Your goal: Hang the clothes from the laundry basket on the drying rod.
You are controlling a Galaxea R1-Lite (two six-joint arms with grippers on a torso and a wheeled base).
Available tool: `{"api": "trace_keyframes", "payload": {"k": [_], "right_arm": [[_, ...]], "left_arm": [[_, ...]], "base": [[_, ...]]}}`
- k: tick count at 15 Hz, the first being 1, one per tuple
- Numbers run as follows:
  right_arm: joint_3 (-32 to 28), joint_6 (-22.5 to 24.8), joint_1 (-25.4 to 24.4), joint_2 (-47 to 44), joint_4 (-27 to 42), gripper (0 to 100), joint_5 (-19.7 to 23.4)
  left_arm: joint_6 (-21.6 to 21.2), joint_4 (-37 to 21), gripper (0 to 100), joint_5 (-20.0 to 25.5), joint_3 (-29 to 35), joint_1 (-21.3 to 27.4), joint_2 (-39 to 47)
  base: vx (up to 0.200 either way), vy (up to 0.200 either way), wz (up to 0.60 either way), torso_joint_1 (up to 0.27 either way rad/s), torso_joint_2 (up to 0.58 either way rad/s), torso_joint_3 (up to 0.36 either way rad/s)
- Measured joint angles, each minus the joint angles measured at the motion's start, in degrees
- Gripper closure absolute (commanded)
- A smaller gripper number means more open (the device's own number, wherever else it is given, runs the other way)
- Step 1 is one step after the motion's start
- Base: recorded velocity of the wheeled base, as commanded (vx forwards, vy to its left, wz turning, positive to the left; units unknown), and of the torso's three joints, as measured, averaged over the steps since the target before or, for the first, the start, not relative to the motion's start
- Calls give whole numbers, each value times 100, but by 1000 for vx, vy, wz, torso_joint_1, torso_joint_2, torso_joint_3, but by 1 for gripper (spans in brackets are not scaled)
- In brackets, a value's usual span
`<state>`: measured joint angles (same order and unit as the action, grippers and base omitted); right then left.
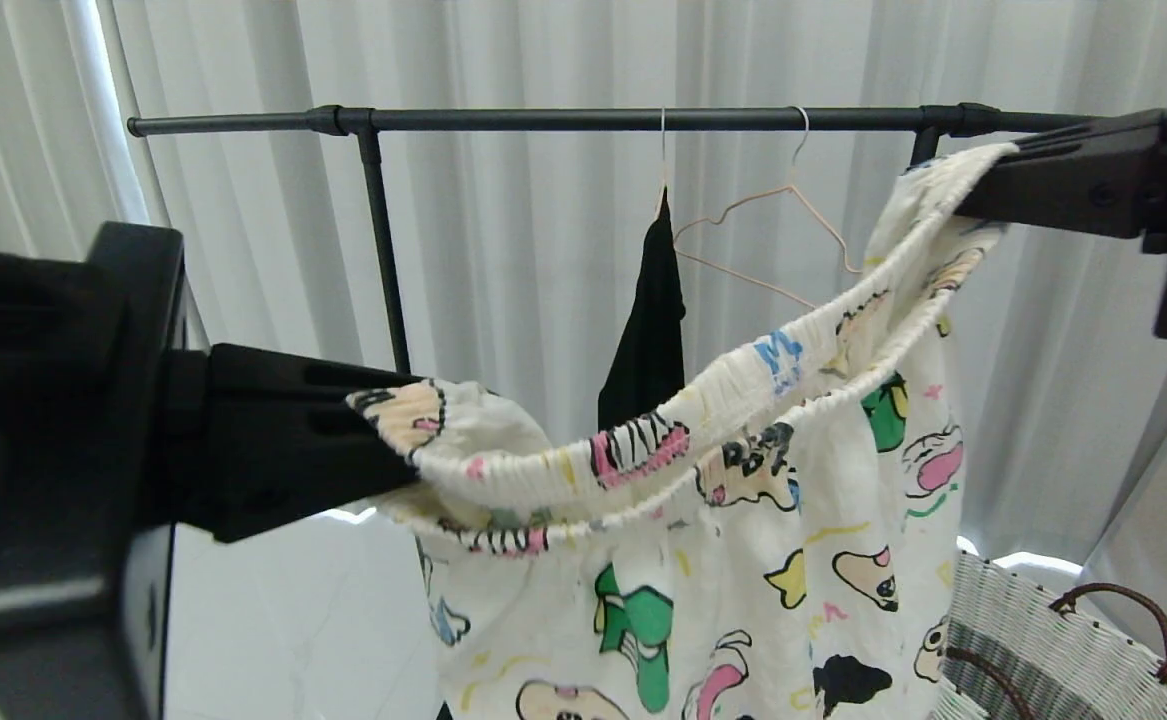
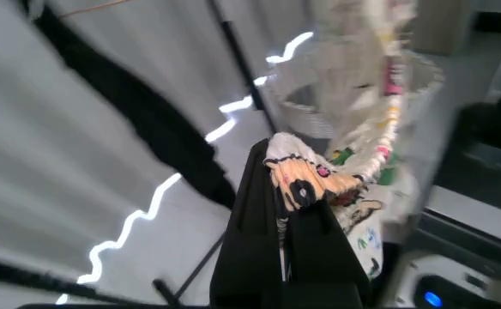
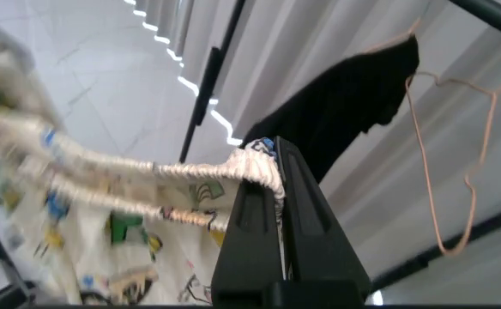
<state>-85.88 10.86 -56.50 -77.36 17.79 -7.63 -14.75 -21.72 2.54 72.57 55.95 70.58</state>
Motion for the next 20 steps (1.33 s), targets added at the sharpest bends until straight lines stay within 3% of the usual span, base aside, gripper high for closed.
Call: {"api": "trace_keyframes", "payload": {"k": [3, 10, 13, 15, 17, 20], "right_arm": [[-20, 104, 0, -301, -200, 100, 24], [-6, 106, 2, -397, -165, 100, 9], [18, 107, 11, -111, 521, 100, -5], [39, 110, -44, 165, 1106, 100, -11], [49, 115, -138, 300, 1189, 100, -38], [49, 115, -171, 328, 1200, 100, -88]], "left_arm": [[0, 0, 100, -99, -59, 549, -96], [6, 2, 100, -280, -135, 634, -223], [11, 7, 100, -521, -55, 77, -197], [33, 49, 100, -557, 91, -656, -44], [37, 240, 100, -568, 380, -1153, 224], [35, 273, 100, -571, 544, -1343, 458]], "base": [[0, 0, 0, 0, 0, 0], [0, 0, 0, 0, 0, 0], [0, 0, 0, 0, 0, 0], [0, 0, 0, 0, 0, 0], [0, 0, 0, 0, 0, 0], [0, 0, 0, 0, 0, 0]]}}
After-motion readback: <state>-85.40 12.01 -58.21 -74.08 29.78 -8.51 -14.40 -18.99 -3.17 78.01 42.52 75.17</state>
